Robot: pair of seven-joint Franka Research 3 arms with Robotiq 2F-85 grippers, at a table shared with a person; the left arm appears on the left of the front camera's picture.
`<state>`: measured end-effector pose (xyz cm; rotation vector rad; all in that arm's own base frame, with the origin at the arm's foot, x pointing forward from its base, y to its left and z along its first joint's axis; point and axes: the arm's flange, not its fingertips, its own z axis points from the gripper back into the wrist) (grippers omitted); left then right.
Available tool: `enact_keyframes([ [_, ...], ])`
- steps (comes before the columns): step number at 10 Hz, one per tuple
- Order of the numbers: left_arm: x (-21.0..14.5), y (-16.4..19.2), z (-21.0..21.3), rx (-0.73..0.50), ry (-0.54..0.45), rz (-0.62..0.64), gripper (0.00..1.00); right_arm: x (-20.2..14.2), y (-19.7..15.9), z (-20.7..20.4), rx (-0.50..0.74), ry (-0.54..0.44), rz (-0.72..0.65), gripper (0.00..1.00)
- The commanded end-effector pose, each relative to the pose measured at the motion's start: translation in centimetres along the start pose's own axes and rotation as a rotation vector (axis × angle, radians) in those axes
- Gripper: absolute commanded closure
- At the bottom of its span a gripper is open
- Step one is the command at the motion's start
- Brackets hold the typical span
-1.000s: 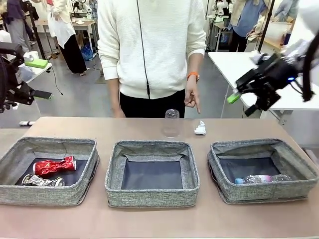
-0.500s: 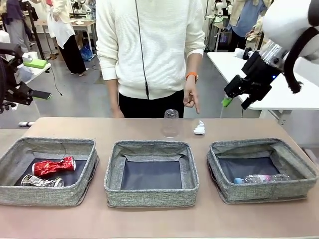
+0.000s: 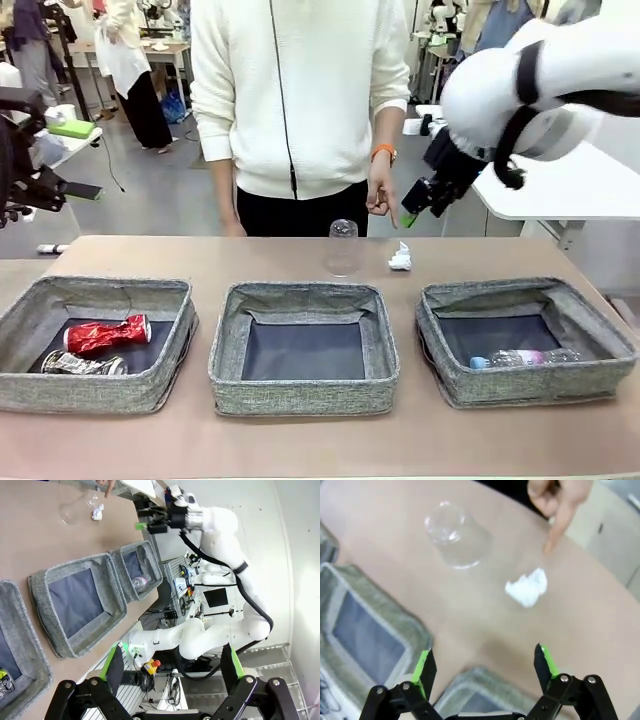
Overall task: Sort the waste into the appropriate baskets.
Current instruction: Pick up the waste item pointed out by the person.
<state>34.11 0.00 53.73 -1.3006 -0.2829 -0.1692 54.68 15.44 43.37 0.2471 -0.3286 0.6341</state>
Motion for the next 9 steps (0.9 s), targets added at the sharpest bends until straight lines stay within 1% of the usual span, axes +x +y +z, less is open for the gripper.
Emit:
enact_keyframes([
  [1, 0.1, -0.1, 0.1, -0.020, -0.005, -0.021, 0.00, 0.3, -3.4, -2.2, 0.096, -0.110, 0.108, 0.00],
  [2, 0.1, -0.1, 0.1, -0.020, -0.005, -0.021, 0.00, -0.2, -4.3, -3.6, 0.108, -0.123, 0.116, 0.00],
  [3, 0.1, -0.1, 0.1, -0.020, -0.005, -0.021, 0.00, -0.5, -5.1, -5.8, 0.065, -0.166, 0.124, 0.00],
  [4, 0.1, -0.1, 0.1, -0.020, -0.005, -0.021, 0.00, -0.4, -5.7, -8.2, 0.070, -0.173, 0.106, 0.00],
  [5, 0.1, -0.1, 0.1, -0.020, -0.005, -0.021, 0.00, -0.5, -6.3, -9.9, 0.098, -0.155, 0.079, 0.00],
  [7, 0.1, -0.1, 0.1, -0.020, -0.005, -0.021, 0.00, -0.6, -7.2, -11.6, 0.070, -0.150, 0.003, 0.00],
  [8, 0.1, -0.1, 0.1, -0.020, -0.005, -0.021, 0.00, -0.6, -7.7, -12.3, 0.092, -0.168, -0.030, 0.00],
  [9, 0.1, -0.1, 0.1, -0.020, -0.005, -0.021, 0.00, -0.5, -7.8, -12.9, 0.099, -0.161, -0.050, 0.00],
])
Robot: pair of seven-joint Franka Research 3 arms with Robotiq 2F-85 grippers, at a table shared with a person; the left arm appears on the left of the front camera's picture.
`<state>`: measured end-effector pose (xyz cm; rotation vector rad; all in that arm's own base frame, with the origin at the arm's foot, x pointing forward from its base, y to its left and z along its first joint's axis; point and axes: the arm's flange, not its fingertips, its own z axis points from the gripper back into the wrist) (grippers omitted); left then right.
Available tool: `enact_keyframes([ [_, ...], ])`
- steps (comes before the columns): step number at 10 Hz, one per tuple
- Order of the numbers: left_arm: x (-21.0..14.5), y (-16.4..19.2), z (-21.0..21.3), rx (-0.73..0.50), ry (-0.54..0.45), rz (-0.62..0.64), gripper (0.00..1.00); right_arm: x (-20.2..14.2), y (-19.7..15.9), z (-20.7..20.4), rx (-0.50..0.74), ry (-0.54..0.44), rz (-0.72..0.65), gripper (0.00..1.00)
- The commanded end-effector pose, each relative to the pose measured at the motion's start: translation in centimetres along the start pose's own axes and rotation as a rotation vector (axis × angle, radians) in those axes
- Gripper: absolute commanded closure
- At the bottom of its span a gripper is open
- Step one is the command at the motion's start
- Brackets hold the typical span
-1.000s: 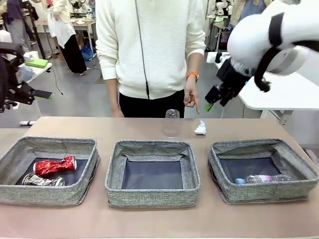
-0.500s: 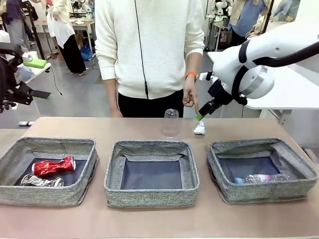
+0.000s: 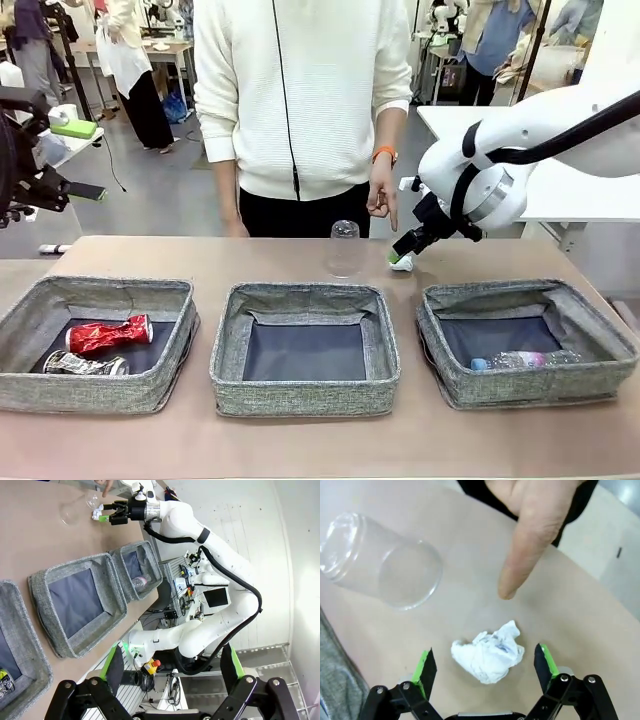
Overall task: Sort the waste into the appropriate baskets.
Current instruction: Pick up the waste item pointed out by the person.
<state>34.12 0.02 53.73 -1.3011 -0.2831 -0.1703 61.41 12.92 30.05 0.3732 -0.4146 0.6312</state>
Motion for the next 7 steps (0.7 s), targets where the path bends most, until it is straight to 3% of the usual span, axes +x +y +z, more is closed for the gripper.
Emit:
enact_keyframes([
  [1, 0.05, -0.12, 0.04, -0.019, -0.006, -0.020, 0.00, 0.76, -0.13, -0.37, 0.001, -0.050, -0.061, 0.00],
  [5, 0.05, -0.12, 0.04, -0.019, -0.006, -0.020, 0.00, 0.88, -0.22, -1.08, -0.013, -0.019, -0.107, 0.00],
  [6, 0.05, -0.12, 0.04, -0.019, -0.006, -0.020, 0.00, 0.86, -0.22, -1.06, -0.020, -0.007, -0.103, 0.45],
  [7, 0.05, -0.12, 0.04, -0.019, -0.006, -0.020, 0.00, 0.87, -0.23, -1.06, -0.014, -0.001, -0.105, 0.58],
])
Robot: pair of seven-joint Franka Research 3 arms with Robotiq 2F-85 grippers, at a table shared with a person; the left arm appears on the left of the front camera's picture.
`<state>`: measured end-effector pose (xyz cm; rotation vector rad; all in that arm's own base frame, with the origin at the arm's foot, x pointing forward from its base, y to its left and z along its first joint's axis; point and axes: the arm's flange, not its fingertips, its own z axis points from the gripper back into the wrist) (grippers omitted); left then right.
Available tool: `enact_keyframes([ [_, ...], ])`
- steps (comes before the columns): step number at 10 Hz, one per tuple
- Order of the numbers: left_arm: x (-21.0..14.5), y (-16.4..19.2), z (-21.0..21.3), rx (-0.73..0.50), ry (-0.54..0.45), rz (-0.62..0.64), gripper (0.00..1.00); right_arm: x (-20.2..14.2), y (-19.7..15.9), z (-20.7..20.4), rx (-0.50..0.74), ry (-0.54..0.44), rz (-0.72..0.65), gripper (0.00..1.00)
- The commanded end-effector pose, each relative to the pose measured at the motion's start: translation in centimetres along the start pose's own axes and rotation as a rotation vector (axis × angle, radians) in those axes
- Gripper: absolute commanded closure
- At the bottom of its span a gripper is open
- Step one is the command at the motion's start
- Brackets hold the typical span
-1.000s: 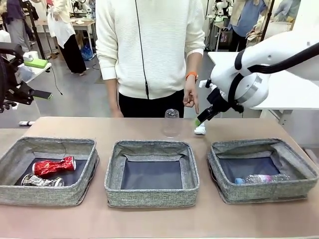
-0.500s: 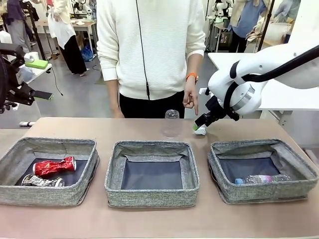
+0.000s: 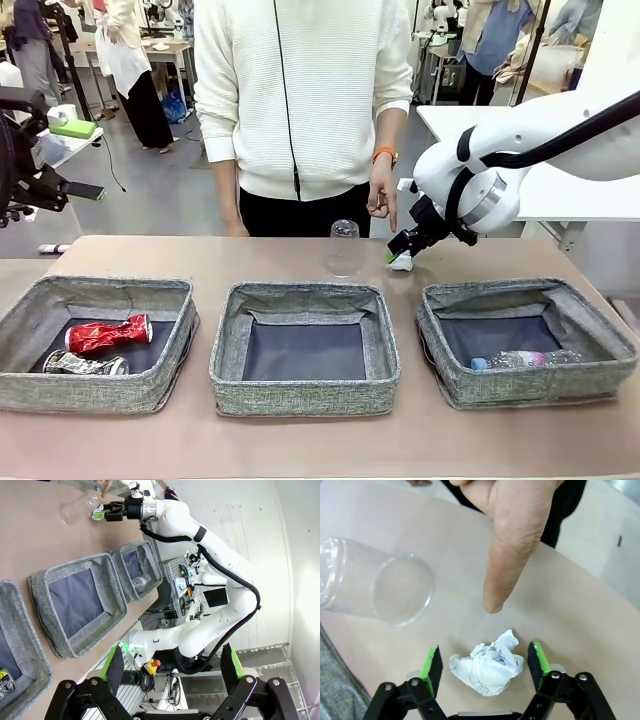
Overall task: Sort the waste into the appropriate baskets.
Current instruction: Pick up the waste item pointed out by the person.
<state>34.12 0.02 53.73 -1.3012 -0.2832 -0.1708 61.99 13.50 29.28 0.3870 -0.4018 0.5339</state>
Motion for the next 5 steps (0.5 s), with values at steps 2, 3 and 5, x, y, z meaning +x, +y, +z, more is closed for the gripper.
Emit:
enact_keyframes([
  [2, 0.05, -0.12, 0.04, -0.019, -0.006, -0.020, 0.00, 0.51, -0.14, 0.04, -0.002, 0.019, -0.006, 1.00],
  [3, 0.05, -0.12, 0.04, -0.019, -0.006, -0.020, 0.00, 0.42, -0.23, 0.18, 0.003, 0.024, -0.006, 1.00],
  [5, 0.05, -0.12, 0.04, -0.019, -0.006, -0.020, 0.00, 0.17, -0.48, 0.57, 0.007, 0.031, -0.012, 0.95],
])
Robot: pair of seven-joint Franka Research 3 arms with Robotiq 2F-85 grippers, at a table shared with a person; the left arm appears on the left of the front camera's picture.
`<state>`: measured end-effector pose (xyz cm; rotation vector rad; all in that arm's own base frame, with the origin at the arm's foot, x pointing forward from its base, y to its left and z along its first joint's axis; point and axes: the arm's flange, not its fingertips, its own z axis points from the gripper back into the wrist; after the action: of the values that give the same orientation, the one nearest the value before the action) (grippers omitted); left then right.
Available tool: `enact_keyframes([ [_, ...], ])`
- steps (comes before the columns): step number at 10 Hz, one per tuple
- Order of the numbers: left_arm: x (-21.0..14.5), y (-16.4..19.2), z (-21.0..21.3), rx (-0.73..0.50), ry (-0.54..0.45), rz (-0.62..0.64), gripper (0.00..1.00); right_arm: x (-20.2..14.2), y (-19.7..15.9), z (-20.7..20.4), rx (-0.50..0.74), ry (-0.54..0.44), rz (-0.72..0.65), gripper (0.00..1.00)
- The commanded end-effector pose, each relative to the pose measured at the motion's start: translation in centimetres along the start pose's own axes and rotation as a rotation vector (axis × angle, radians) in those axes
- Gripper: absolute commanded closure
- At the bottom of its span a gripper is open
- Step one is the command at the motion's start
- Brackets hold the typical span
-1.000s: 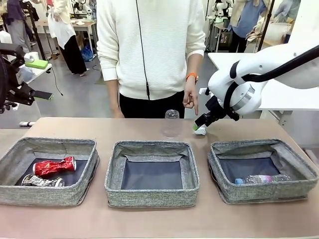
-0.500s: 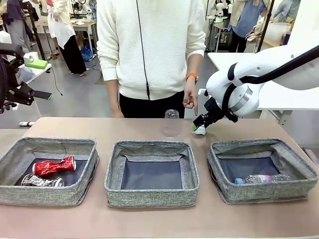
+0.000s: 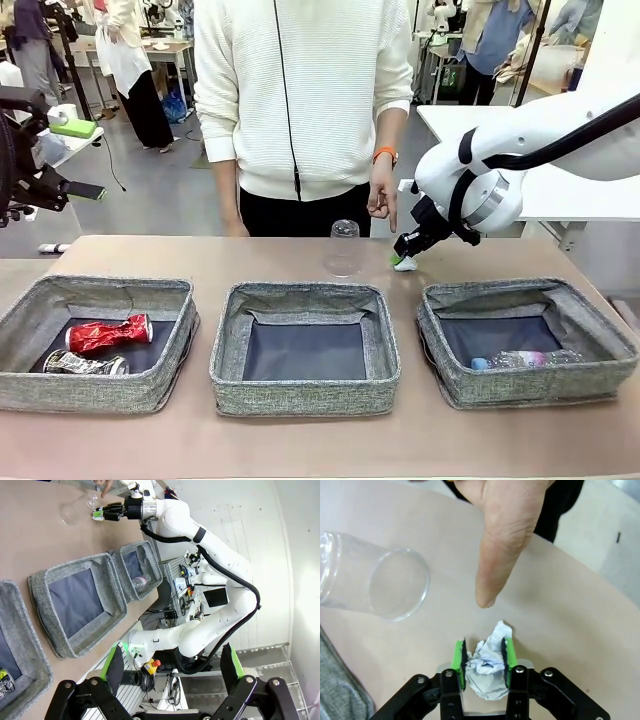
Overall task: Sort the waste into the appropriate baskets.
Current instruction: Pick up the waste item pointed out by the person.
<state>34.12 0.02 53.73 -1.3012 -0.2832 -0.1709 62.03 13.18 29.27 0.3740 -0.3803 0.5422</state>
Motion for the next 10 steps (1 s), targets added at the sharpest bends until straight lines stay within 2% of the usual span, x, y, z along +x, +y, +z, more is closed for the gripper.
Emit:
enact_keyframes([
  [1, 0.0, -0.1, 0.0, -0.019, -0.006, -0.020, 0.00, 0.2, -0.3, 0.5, 0.015, 0.012, -0.017, 1.00],
  [4, 0.0, -0.1, 0.0, -0.019, -0.006, -0.020, 0.00, 0.2, -0.2, 1.0, 0.016, 0.039, -0.006, 1.00],
  [5, 0.0, -0.1, 0.0, -0.019, -0.006, -0.020, 0.00, 0.4, 0.1, 2.4, -0.004, 0.051, -0.021, 1.00],
  [6, 0.0, -0.1, 0.0, -0.019, -0.006, -0.020, 0.00, 0.7, 0.4, 5.4, -0.044, 0.118, -0.122, 1.00],
  [7, 0.0, -0.1, 0.0, -0.019, -0.006, -0.020, 0.00, 0.8, 2.0, 11.2, -0.115, 0.164, -0.253, 1.00],
  [8, 0.0, -0.1, 0.0, -0.019, -0.006, -0.020, 0.00, 0.3, 4.5, 16.8, -0.093, 0.229, -0.323, 1.00],
  [9, 0.0, -0.1, 0.0, -0.019, -0.006, -0.020, 0.00, -0.5, 7.4, 21.3, -0.125, 0.303, -0.389, 1.00],
  [10, 0.0, -0.1, 0.0, -0.019, -0.006, -0.020, 0.00, -0.9, 10.5, 24.2, -0.184, 0.247, -0.355, 1.00],
])
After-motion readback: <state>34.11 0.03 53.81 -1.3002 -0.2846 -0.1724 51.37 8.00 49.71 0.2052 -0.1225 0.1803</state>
